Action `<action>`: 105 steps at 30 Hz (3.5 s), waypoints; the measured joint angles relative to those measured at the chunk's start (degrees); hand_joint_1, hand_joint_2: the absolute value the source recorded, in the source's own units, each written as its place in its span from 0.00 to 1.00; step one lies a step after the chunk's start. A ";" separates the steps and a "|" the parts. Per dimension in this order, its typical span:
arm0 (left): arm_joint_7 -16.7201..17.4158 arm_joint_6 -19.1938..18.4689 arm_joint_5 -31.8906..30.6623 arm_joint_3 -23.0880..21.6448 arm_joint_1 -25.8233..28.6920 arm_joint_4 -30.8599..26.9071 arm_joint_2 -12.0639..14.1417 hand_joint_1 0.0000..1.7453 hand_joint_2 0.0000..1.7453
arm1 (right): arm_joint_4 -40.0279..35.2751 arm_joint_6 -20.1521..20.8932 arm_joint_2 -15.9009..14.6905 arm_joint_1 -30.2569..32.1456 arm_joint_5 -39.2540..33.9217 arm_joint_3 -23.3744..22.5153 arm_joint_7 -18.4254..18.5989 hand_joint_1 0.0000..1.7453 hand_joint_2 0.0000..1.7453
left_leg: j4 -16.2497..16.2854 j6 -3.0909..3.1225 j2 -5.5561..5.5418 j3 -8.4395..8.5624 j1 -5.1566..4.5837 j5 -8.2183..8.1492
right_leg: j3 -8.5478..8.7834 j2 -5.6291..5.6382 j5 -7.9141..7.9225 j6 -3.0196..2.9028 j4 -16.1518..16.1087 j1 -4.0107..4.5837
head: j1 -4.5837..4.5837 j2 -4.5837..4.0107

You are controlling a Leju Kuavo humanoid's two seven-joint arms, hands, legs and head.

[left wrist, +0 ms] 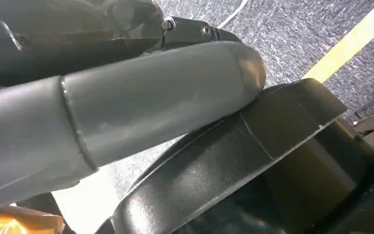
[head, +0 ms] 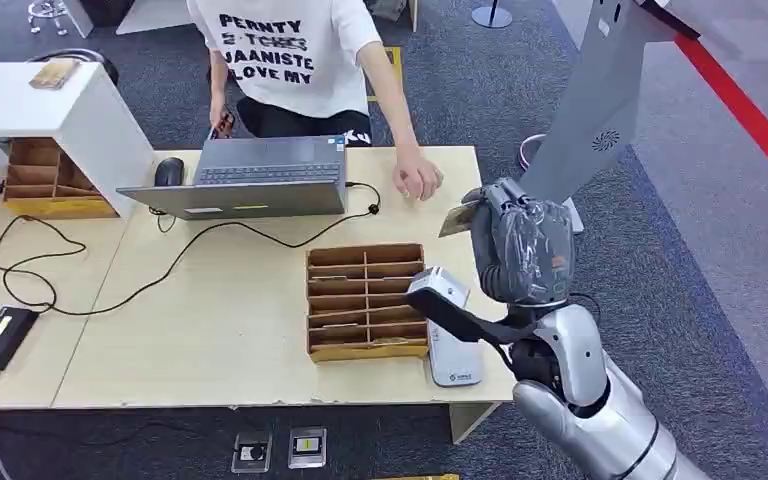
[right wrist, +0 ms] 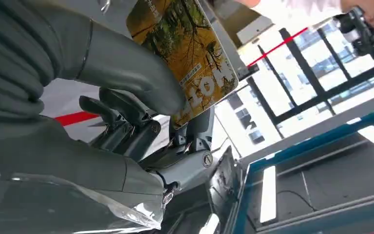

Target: Pass the card to the sensor for recognition and then transmit it.

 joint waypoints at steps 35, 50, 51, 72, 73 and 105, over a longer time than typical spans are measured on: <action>0.20 -4.20 -6.19 -1.05 -1.99 0.57 -0.02 0.00 0.00 | 26.57 6.16 12.13 -28.00 2.18 1.49 2.34 1.00 1.00 | 0.02 -0.03 -0.13 -0.07 0.00 0.07 | -0.04 -0.09 0.01 0.01 0.02 0.00 | 0.00 0.00; 0.22 -4.68 -6.17 -2.08 -2.13 0.98 0.00 0.00 0.00 | 39.87 9.66 14.28 -33.62 0.74 2.80 4.52 1.00 1.00 | 0.02 -0.03 -0.13 -0.06 0.00 0.07 | -0.05 -0.08 0.02 0.01 0.02 0.00 | 0.00 0.00; 0.22 -4.70 -6.21 -2.08 -2.14 1.01 0.00 0.00 0.00 | 40.80 10.05 14.26 -33.96 0.65 2.91 4.93 1.00 1.00 | 0.02 -0.03 -0.13 -0.06 0.00 0.07 | -0.05 -0.07 0.02 0.01 0.02 0.00 | 0.00 0.00; 0.22 -4.74 -6.32 -3.21 -2.23 1.09 -0.02 0.00 0.00 | 52.08 12.59 13.01 -36.80 1.00 4.48 11.12 1.00 1.00 | 0.06 -0.03 -0.10 -0.05 0.00 0.07 | -0.08 -0.06 0.03 0.01 0.02 0.01 | 0.00 0.00; 0.22 -4.74 -6.32 -3.26 -2.22 1.09 0.00 0.00 0.00 | 52.30 12.55 12.94 -36.80 1.00 4.48 11.45 1.00 1.00 | 0.06 -0.03 -0.10 -0.06 0.00 0.07 | -0.08 -0.05 0.03 0.01 0.02 0.01 | 0.00 0.00; 0.20 -4.72 -6.32 -3.50 -2.21 1.09 -0.02 0.00 0.00 | 55.47 10.45 10.04 -36.40 0.06 4.87 11.38 0.00 1.00 | 0.09 -0.03 -0.07 -0.05 0.01 0.07 | -0.09 -0.02 0.06 0.00 0.02 0.01 | 0.00 -0.02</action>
